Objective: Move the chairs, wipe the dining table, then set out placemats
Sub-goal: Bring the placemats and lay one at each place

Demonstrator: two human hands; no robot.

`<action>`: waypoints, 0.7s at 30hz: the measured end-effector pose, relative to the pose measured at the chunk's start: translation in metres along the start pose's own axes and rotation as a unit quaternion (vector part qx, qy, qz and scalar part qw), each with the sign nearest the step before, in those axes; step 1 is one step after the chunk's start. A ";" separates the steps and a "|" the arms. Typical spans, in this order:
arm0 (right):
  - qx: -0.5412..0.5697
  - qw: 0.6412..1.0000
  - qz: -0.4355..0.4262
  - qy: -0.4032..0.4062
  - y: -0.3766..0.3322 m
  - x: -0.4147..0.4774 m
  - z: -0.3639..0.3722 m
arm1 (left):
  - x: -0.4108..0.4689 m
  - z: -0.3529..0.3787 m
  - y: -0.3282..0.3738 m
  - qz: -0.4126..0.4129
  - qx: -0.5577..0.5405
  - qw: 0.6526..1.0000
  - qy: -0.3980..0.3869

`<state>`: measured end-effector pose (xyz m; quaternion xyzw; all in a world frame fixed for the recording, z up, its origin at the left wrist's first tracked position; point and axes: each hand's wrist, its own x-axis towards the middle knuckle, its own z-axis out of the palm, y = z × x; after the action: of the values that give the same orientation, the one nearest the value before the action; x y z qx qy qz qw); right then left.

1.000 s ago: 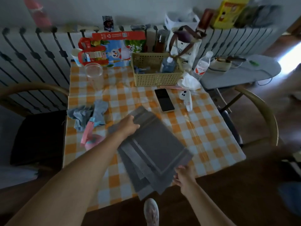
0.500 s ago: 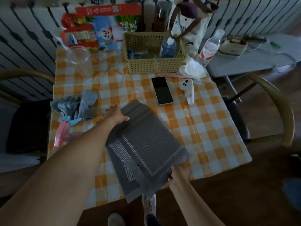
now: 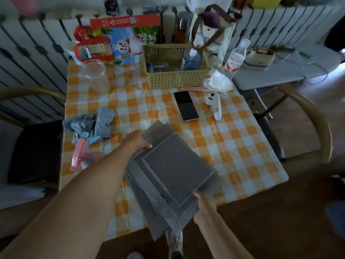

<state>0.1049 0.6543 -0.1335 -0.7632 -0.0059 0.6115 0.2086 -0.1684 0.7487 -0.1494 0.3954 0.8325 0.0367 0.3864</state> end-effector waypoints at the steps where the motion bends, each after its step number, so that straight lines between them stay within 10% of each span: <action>1: 0.013 1.000 0.007 -0.012 0.000 -0.001 -0.001 | -0.002 0.001 0.001 0.004 0.001 1.000 -0.003; 12: -0.030 0.970 -0.238 -0.050 -0.021 -0.051 -0.007 | -0.073 -0.010 0.006 0.116 0.019 0.986 0.119; 16: -0.102 0.872 -0.463 -0.124 -0.072 -0.074 -0.033 | -0.141 -0.025 -0.007 0.147 -0.205 0.946 0.206; 21: -0.135 0.840 -0.475 -0.225 -0.109 -0.056 -0.046 | -0.170 -0.010 -0.029 0.075 -0.443 0.883 0.133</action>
<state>0.1608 0.7251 -0.0384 -0.5289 -0.4969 0.5857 0.3609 -0.1271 0.6142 -0.0484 0.2359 0.7410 0.4829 0.4026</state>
